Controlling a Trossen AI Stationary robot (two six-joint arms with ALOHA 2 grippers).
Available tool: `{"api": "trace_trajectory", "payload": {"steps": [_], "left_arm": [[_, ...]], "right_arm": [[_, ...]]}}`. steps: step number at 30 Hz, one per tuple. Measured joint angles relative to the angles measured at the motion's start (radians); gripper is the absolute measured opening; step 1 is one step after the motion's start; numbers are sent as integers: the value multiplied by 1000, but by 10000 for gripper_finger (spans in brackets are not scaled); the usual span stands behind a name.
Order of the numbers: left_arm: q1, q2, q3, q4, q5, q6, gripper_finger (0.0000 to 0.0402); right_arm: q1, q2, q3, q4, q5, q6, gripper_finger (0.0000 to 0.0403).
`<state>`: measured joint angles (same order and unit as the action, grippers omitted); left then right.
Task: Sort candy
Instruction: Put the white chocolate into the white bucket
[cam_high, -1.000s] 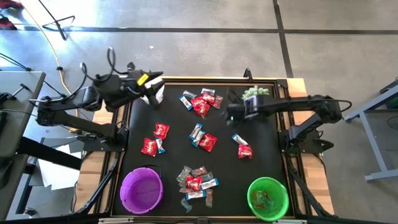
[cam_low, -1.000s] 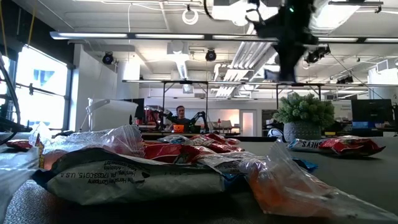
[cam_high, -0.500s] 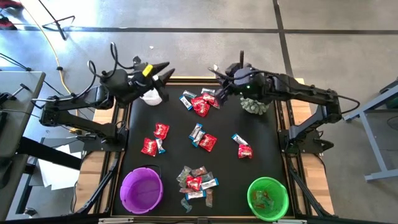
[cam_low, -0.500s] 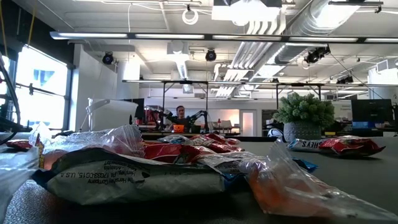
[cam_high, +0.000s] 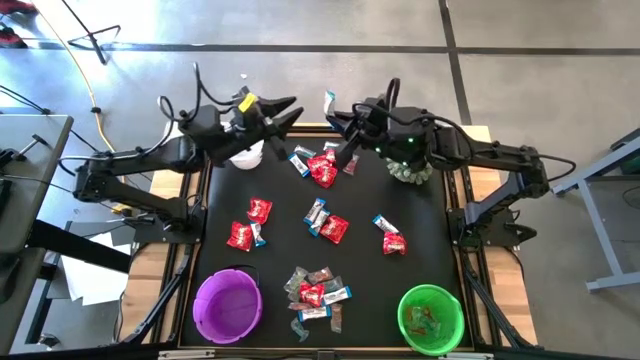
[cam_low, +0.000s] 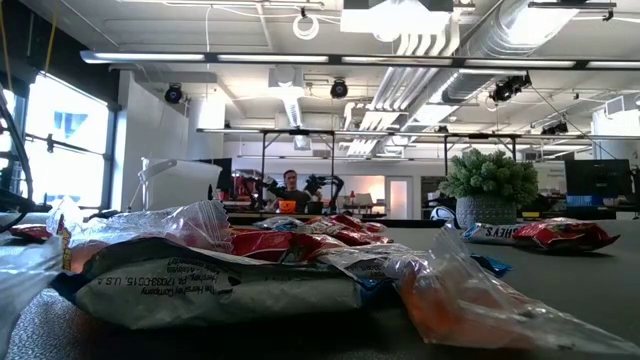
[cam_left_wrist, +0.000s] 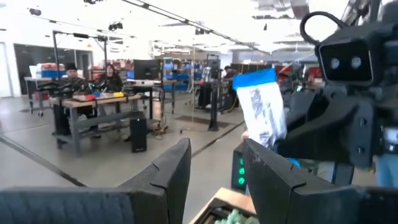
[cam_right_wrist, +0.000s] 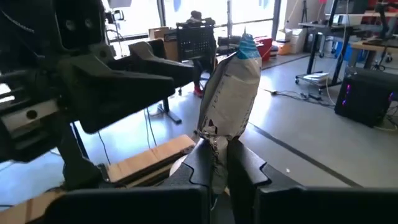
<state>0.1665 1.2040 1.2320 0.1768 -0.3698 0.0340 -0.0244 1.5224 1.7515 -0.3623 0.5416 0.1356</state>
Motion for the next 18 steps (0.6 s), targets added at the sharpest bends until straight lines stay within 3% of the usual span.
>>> {"api": "trace_trajectory", "payload": {"steps": [15,18], "left_arm": [[0,49,0,85,31,-58,131],[0,49,0,84,84,-106,131]], "right_arm": [[-16,45,-1,52,4,-47,14],[-28,46,-1,53,5,-58,14]]}}
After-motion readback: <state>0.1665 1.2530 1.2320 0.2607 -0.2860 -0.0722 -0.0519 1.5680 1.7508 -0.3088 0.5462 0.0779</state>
